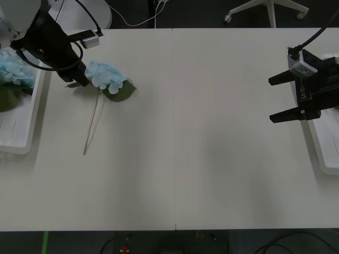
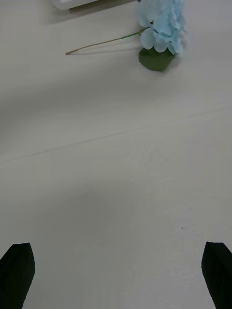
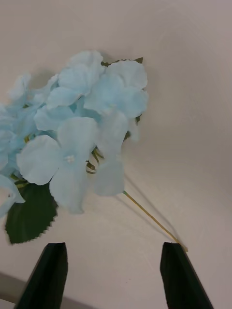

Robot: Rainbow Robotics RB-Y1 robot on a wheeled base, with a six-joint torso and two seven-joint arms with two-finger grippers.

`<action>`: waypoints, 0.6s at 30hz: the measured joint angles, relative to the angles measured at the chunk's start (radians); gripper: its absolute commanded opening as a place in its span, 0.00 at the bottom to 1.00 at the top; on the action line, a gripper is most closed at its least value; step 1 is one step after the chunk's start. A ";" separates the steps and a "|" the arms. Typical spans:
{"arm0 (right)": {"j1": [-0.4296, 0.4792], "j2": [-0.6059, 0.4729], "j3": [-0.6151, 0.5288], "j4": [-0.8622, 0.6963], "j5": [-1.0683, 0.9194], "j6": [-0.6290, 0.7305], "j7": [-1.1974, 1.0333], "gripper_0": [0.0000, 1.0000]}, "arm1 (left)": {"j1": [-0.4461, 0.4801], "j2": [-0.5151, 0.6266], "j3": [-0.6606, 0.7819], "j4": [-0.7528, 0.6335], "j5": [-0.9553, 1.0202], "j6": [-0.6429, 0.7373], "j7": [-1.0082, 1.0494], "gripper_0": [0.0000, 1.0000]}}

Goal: Put the red flowers into the right box and the blue flowers into the left box

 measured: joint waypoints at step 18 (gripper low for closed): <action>0.000 0.000 0.000 0.000 0.001 0.000 0.000 1.00 | 0.000 0.116 0.000 -0.006 0.314 0.003 -0.022 1.00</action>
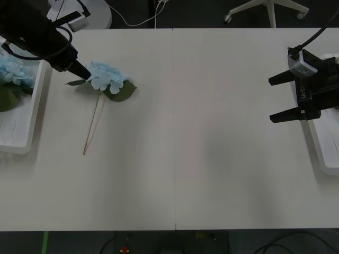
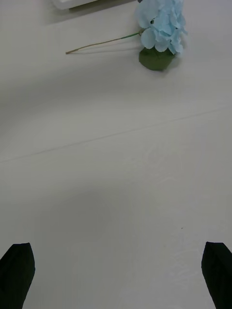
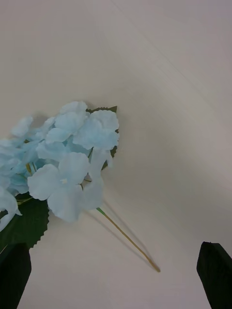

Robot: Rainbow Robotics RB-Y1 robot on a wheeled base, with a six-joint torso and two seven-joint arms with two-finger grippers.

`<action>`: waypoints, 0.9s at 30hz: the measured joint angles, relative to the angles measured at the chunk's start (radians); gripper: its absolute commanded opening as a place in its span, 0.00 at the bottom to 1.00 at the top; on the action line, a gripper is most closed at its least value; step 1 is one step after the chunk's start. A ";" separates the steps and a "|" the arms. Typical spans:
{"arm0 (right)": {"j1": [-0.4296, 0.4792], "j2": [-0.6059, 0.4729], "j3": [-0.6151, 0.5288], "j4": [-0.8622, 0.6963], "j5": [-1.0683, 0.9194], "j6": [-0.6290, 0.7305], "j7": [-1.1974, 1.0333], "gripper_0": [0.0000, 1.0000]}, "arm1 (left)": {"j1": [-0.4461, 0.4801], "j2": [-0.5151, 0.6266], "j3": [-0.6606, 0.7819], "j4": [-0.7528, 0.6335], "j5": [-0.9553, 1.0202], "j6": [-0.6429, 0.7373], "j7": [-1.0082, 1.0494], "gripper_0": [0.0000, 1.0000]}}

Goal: Put the red flowers into the right box and the blue flowers into the left box

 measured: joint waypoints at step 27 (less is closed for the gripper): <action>0.000 0.000 0.000 0.000 0.002 0.000 0.000 1.00 | 0.354 0.112 0.112 -0.500 -0.159 0.012 0.812 1.00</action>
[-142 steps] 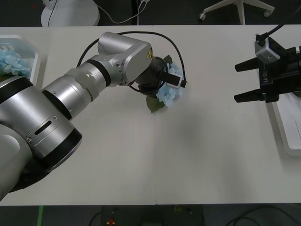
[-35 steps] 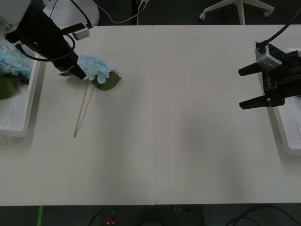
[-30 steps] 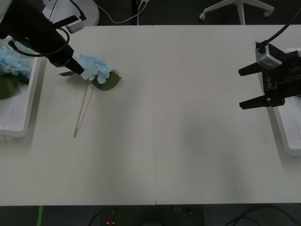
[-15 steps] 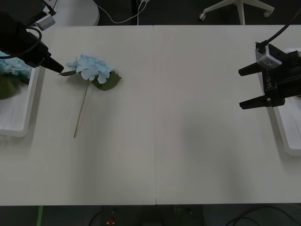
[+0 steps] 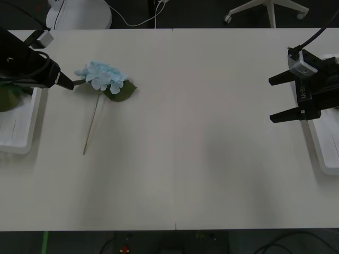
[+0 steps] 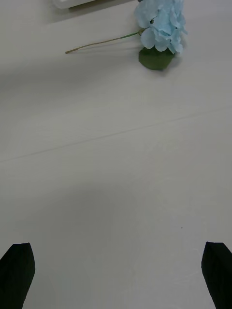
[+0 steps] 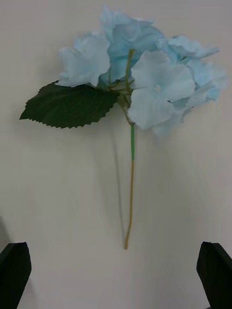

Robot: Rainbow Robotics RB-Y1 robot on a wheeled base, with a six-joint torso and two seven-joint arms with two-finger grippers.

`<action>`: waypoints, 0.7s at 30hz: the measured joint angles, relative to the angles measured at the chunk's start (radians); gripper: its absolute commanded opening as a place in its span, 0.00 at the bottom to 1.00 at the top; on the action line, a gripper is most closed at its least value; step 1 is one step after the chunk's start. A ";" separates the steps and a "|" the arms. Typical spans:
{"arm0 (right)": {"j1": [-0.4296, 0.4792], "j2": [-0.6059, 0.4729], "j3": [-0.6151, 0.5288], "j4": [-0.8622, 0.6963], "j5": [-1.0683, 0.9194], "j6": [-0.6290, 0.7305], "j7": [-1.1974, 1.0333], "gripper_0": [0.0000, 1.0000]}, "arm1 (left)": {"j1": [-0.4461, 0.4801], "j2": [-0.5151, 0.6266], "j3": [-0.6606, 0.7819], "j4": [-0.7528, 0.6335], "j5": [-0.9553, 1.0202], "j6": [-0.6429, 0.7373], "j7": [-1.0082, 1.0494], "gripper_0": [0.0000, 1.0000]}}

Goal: Put the red flowers into the right box and the blue flowers into the left box

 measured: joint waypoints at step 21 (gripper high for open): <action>0.000 0.000 0.000 0.000 0.000 0.000 0.000 1.00 | 0.000 -0.217 -0.065 0.080 -0.350 0.023 -0.071 1.00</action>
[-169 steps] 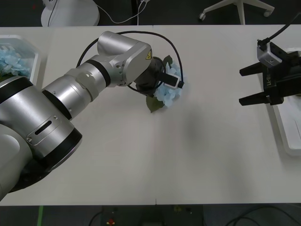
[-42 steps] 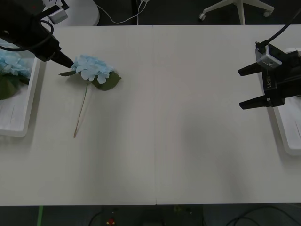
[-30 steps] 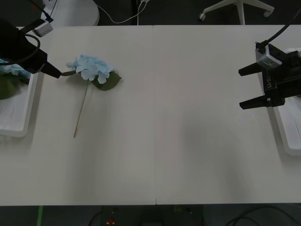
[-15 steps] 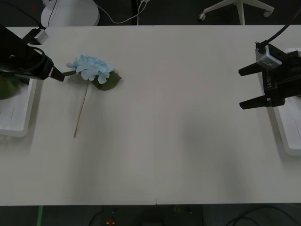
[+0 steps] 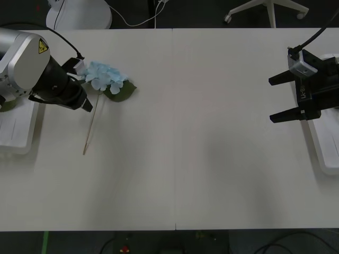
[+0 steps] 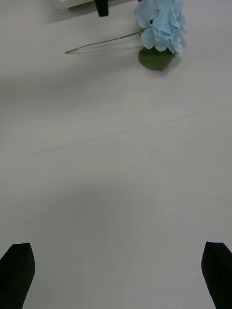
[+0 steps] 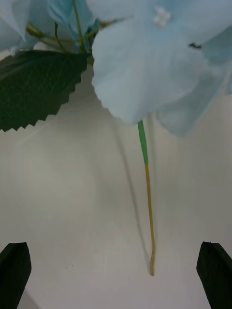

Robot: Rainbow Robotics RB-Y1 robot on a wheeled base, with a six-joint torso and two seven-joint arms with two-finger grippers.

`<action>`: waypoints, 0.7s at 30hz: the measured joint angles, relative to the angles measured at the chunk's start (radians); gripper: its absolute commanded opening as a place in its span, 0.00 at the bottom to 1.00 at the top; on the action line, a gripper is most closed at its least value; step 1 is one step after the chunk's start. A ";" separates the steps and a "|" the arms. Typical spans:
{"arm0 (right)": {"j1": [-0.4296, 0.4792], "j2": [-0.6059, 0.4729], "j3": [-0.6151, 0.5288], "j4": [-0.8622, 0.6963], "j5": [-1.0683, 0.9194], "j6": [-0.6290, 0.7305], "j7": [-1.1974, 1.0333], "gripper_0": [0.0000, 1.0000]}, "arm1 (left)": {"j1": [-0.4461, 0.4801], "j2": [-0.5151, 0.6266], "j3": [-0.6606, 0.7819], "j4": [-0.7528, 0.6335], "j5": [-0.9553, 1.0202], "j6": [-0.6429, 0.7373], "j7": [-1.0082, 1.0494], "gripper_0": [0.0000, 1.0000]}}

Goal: Put the red flowers into the right box and the blue flowers into the left box

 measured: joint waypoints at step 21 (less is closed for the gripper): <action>0.000 0.000 0.000 0.000 0.000 0.000 0.000 1.00 | -0.082 -0.132 -0.112 0.325 -0.013 0.184 -0.053 1.00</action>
